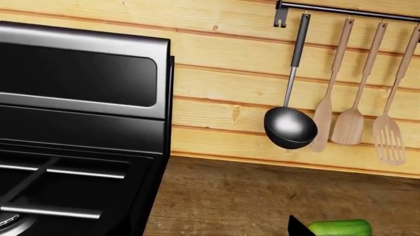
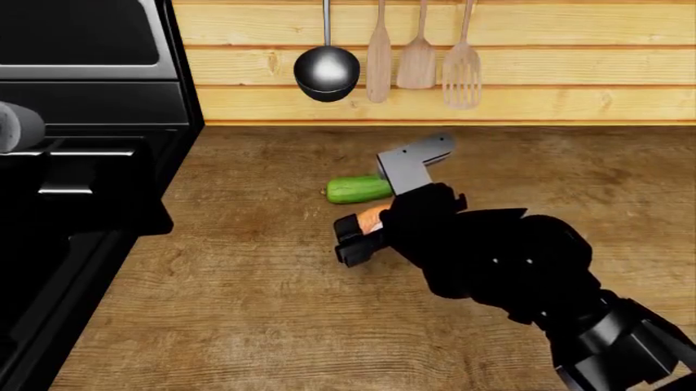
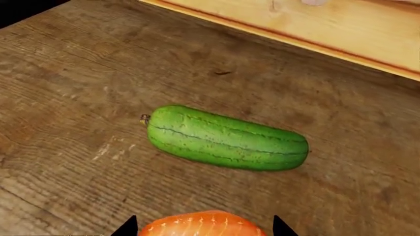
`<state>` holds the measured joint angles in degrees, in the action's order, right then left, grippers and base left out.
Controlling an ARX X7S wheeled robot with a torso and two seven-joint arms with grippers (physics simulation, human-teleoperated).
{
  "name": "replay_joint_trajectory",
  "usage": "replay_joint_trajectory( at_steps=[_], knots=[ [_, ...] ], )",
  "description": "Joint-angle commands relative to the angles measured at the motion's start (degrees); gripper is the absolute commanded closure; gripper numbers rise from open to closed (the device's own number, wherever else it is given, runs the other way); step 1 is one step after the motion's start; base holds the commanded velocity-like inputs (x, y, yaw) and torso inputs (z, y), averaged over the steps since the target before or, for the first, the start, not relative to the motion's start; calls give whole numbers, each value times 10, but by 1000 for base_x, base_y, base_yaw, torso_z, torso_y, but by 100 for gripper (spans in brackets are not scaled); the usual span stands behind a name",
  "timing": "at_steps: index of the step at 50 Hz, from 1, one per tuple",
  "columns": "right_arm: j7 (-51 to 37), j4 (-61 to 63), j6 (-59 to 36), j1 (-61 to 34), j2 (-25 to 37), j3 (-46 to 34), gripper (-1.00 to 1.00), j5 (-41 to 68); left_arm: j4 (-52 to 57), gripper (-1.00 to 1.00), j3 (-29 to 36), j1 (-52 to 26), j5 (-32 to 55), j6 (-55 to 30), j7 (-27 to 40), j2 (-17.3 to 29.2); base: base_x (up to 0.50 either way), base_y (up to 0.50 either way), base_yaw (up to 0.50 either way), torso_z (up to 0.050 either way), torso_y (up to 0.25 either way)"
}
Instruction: Place both pans onto different burners. Then place the cucumber and the sushi on different pans.
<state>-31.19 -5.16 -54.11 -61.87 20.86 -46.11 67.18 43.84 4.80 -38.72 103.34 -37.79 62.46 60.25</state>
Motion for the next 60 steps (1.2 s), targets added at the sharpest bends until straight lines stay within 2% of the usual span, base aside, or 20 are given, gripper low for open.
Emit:
replay_joint_trajectory(
  at_steps=[1, 14, 21, 24, 30, 35, 42, 47, 52, 57, 60],
  knots=[
    [-12, 10, -18, 18, 14, -3, 100, 23, 1, -100, -2, 6, -3, 2, -1, -1, 0, 0, 0, 0, 0],
    [-136, 179, -45, -12, 82, 102, 100, 159, 1, -100, -9, 23, -13, 7, -9, -2, 0, 0, 0, 0, 0],
    [-181, 224, -50, -29, 109, 136, 100, 213, -7, -100, 8, 18, -25, -3, -14, -13, 0, 0, 0, 0, 0],
    [-200, 243, -54, -30, 124, 144, 100, 231, -34, -100, 45, -30, -28, -32, -16, -31, 0, 0, 0, 0, 0],
    [-228, 278, -60, -25, 167, 162, 100, 261, -141, -100, 155, -206, -33, -136, -17, -102, 0, 0, 0, 0, 0],
    [-235, 302, -52, -3, 201, 180, 100, 276, -239, -100, 231, -314, -69, -220, -78, -166, 0, 0, 0, 0, 0],
    [-224, 321, -34, 33, 233, 200, 100, 273, -378, -100, 318, -423, -150, -295, -172, -247, 0, 0, 0, 0, 0],
    [-215, 321, -22, 52, 252, 213, 100, 267, -465, -100, 391, -454, -276, -267, -263, -306, 0, 0, 0, 0, 0],
    [-212, 326, -12, 68, 263, 222, 100, 265, -513, -100, 479, -474, -403, -199, -381, -344, 0, 0, 0, 0, 0],
    [-207, 326, -6, 76, 266, 224, 100, 261, -571, -100, 524, -490, -435, -181, -472, -373, 0, 0, 0, 0, 0],
    [-203, 322, -4, 79, 265, 223, 100, 256, -558, -100, 535, -488, -430, -177, -507, -378, 0, 0, 0, 0, 0]
  ],
)
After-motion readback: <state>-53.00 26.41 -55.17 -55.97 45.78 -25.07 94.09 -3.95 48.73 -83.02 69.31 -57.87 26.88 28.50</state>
